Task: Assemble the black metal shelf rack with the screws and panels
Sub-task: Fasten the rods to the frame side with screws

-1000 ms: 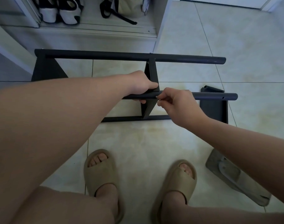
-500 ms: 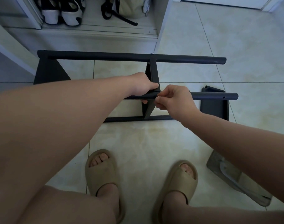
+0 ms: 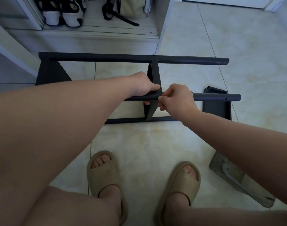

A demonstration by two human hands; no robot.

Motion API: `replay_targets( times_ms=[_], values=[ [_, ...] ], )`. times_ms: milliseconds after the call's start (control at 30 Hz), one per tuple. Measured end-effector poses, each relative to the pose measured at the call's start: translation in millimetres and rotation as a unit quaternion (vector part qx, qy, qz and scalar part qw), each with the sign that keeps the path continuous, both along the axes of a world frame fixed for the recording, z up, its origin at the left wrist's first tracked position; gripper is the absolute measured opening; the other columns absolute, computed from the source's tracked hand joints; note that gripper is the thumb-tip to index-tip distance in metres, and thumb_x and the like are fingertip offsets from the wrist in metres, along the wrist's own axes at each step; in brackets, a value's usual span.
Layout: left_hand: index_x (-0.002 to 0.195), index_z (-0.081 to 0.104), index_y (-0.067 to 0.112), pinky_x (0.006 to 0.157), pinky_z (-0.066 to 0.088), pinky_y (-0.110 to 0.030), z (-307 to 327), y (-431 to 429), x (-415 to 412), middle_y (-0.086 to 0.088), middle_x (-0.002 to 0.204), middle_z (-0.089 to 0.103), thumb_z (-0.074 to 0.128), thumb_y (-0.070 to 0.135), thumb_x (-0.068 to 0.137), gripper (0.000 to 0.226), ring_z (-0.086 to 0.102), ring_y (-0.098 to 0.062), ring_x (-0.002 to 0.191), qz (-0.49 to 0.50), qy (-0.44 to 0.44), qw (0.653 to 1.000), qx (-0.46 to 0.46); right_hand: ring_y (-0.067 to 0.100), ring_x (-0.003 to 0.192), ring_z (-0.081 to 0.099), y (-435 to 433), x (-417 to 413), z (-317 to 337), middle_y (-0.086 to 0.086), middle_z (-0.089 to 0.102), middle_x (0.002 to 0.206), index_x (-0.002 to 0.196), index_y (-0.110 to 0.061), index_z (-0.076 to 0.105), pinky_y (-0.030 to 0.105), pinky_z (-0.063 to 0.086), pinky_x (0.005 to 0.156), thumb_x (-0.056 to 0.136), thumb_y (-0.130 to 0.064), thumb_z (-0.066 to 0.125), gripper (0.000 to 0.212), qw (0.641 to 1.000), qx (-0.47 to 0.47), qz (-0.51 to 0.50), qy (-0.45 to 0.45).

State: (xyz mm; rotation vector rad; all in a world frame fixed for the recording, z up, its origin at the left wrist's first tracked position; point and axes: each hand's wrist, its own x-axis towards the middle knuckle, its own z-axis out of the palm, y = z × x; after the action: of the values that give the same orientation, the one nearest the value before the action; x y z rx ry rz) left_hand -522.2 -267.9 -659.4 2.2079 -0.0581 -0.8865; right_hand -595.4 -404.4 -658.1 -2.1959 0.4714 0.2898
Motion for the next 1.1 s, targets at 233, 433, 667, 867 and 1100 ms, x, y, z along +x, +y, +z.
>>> replay_targets(
  times_ms=[233, 433, 667, 867, 1100],
  values=[
    [0.079, 0.066, 0.010, 0.070, 0.046, -0.033, 4, -1, -2, -0.001, 0.067, 0.067, 0.053, 0.041, 0.098, 0.038, 0.061, -0.024, 0.071, -0.020, -0.034, 0.998, 0.044, 0.031, 0.088, 0.059, -5, -8, 6, 0.005, 0.067, 0.090, 0.094, -0.018, 0.051, 0.041, 0.050, 0.069, 0.101, -0.034, 0.054, 0.018, 0.947, -0.254, 0.189, -0.045],
    [0.111, 0.059, 0.017, 0.083, 0.042, -0.036, 8, 3, -28, -0.006, 0.112, 0.062, 0.042, 0.038, 0.102, 0.028, 0.055, -0.030, 0.104, -0.058, -0.172, 0.971, 0.156, 0.018, 0.114, 0.058, -36, -34, 16, -0.005, 0.063, 0.126, 0.131, -0.021, 0.054, 0.041, 0.051, 0.094, 0.102, -0.035, 0.056, 0.032, 0.956, -0.155, 0.245, -0.030],
    [0.146, 0.039, 0.022, 0.111, 0.026, -0.048, 34, -22, -71, -0.006, 0.159, 0.030, 0.039, 0.047, 0.101, 0.051, 0.018, -0.030, 0.146, -0.245, -0.332, 0.879, 0.238, 0.019, 0.155, 0.015, -108, -78, 38, -0.007, 0.021, 0.168, 0.162, -0.027, 0.019, 0.039, 0.024, 0.122, 0.104, -0.042, 0.051, 0.068, 0.924, -0.263, 0.275, -0.034],
    [0.158, 0.014, 0.029, 0.122, 0.006, -0.051, 45, -76, -107, -0.002, 0.168, 0.000, 0.035, 0.055, 0.101, 0.067, -0.010, -0.029, 0.153, -0.354, -0.323, 0.844, 0.240, 0.020, 0.157, -0.012, -175, -133, 37, -0.010, -0.008, 0.171, 0.162, -0.036, 0.000, 0.049, 0.001, 0.127, 0.104, -0.057, 0.038, 0.073, 0.895, -0.364, 0.257, 0.030],
    [0.159, 0.008, 0.030, 0.123, 0.006, -0.050, 20, -177, -141, -0.002, 0.168, 0.000, 0.033, 0.058, 0.101, 0.069, -0.009, -0.028, 0.154, -0.435, -0.326, 0.816, 0.197, 0.025, 0.156, -0.015, -254, -197, 3, -0.009, -0.013, 0.170, 0.161, -0.039, -0.005, 0.056, -0.003, 0.125, 0.103, -0.063, 0.034, 0.075, 0.894, -0.376, 0.206, 0.131]
  ],
)
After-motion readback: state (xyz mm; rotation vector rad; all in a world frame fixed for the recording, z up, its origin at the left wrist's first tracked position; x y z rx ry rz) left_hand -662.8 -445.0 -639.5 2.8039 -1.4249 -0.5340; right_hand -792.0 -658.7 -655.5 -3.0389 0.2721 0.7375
